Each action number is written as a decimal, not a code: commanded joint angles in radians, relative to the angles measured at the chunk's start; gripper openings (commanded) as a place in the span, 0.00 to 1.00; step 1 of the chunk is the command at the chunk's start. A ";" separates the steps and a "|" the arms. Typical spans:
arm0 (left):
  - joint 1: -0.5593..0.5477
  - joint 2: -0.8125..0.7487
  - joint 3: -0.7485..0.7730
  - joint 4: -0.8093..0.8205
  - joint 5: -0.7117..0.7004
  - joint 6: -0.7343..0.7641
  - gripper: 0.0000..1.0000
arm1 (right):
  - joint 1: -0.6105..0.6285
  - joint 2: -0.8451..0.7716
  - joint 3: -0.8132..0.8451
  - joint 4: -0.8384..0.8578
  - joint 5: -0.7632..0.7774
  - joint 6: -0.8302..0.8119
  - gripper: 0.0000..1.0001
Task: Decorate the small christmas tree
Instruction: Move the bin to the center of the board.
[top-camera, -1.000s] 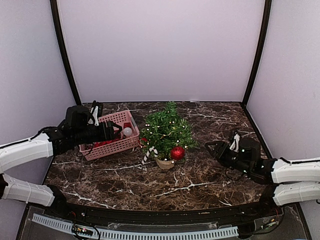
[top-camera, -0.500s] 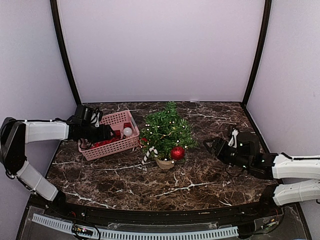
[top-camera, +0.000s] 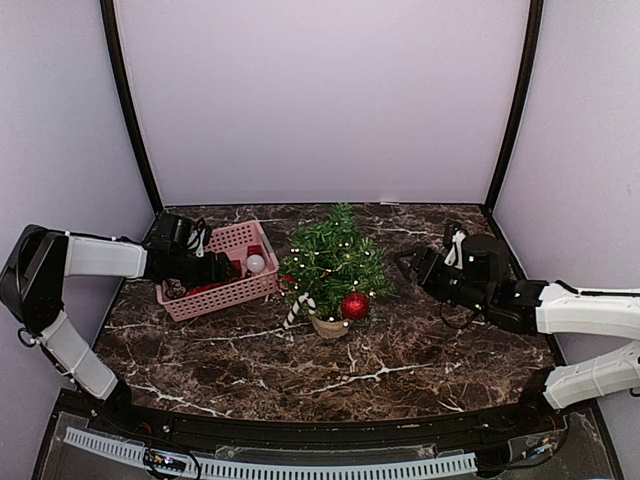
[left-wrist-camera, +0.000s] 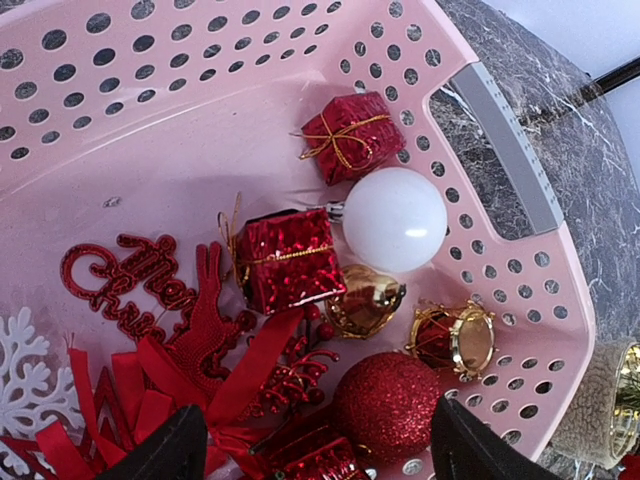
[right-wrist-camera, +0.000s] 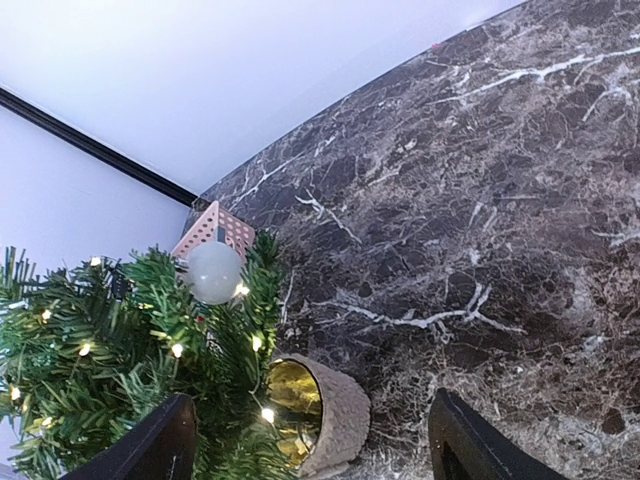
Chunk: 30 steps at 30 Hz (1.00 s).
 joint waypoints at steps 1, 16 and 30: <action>0.006 -0.049 0.005 -0.002 -0.014 0.005 0.80 | -0.007 0.001 0.056 0.009 0.025 -0.041 0.81; 0.008 -0.209 -0.108 -0.120 0.091 -0.005 0.79 | -0.010 0.073 0.106 -0.068 -0.012 -0.111 0.83; 0.007 -0.110 -0.095 -0.098 0.099 0.014 0.76 | -0.012 0.151 0.107 0.013 -0.082 -0.086 0.79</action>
